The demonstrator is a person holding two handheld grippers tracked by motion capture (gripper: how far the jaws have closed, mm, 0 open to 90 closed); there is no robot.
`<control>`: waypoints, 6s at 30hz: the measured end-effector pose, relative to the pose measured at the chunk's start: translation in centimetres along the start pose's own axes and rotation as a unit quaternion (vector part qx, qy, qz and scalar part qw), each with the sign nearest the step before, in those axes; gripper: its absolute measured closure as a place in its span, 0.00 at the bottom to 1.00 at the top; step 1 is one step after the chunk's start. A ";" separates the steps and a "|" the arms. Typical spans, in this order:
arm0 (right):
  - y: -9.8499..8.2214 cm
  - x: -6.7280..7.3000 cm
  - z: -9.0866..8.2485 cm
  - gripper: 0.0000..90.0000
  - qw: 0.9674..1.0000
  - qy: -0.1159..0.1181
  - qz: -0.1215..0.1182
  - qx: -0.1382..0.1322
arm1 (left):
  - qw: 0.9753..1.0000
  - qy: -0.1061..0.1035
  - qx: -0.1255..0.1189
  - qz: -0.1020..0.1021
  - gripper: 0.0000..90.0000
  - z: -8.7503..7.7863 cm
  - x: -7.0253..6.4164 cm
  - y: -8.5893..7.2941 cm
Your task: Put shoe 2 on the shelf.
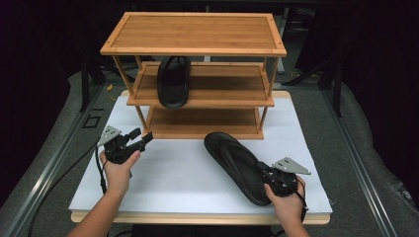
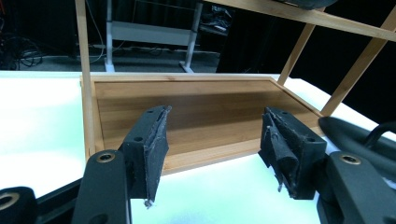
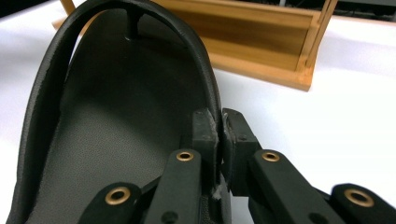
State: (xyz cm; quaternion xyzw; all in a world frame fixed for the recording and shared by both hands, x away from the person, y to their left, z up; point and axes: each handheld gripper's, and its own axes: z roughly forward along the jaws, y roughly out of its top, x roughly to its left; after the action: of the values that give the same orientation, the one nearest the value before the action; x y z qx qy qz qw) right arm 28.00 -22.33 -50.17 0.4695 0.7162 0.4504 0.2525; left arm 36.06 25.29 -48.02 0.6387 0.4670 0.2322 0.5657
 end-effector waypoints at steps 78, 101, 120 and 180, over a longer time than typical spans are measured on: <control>15.6 0.0 3.4 0.94 0.978 -0.049 0.053 -0.195 | 1.000 0.007 -0.013 -0.022 0.46 -0.7 1.2 0.3; 19.8 1.0 9.9 0.94 0.982 -0.092 0.045 -0.156 | 0.999 0.010 -0.020 -0.038 0.46 -1.0 1.7 0.3; 21.5 1.0 11.9 0.94 0.986 -0.083 0.021 -0.143 | 0.999 0.011 -0.019 -0.038 0.46 -0.9 1.7 0.3; 17.5 0.5 6.8 0.59 0.987 -0.059 0.011 -0.147 | 0.999 0.020 -0.046 0.011 0.29 5.5 -2.5 10.0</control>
State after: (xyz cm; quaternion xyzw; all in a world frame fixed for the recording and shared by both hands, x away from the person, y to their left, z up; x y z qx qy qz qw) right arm 40.93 -16.45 -37.88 0.4612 0.6210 0.5246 0.3556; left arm 42.81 21.10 -39.44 0.6127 0.4600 0.2723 0.5821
